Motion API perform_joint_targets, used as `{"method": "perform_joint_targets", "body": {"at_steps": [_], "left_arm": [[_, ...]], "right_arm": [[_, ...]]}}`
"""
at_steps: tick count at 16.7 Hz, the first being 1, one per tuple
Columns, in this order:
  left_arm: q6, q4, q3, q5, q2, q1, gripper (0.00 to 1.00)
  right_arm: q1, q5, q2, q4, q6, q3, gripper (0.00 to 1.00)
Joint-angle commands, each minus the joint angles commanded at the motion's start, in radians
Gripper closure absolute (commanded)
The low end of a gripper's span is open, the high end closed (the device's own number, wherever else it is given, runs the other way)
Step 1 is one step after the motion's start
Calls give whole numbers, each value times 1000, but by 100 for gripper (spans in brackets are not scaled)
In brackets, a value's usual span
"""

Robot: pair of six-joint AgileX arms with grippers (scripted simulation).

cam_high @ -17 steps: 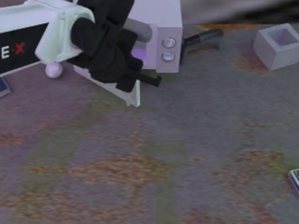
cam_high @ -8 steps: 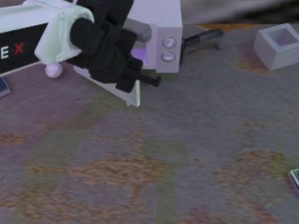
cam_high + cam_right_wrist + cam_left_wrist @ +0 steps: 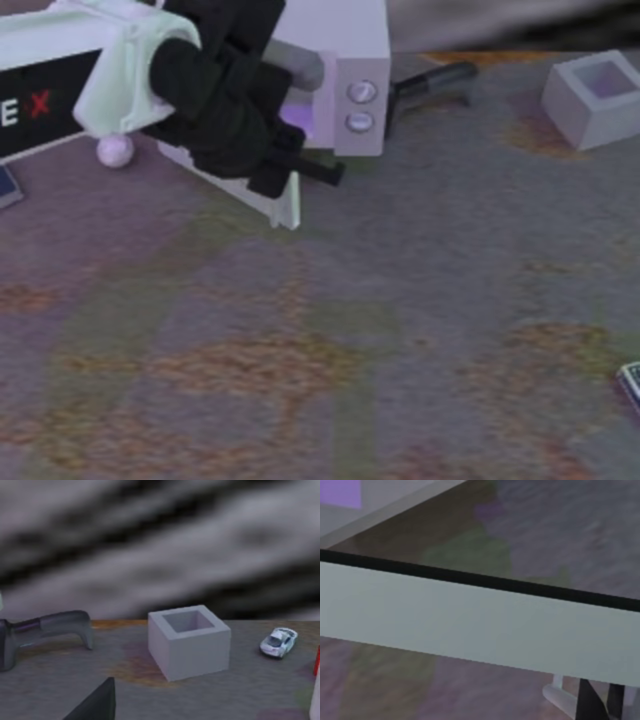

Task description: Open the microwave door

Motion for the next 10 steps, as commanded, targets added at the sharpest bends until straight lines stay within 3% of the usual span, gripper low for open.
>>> {"method": "perform_joint_targets", "body": {"at_steps": [5, 10], "left_arm": [[0, 1, -4, 8, 1, -4, 100], [104, 4, -64, 62, -44, 34, 100]], "right_arm": [[0, 0, 0, 0, 0, 0, 0], [0, 0, 0, 0, 0, 0, 0]]}}
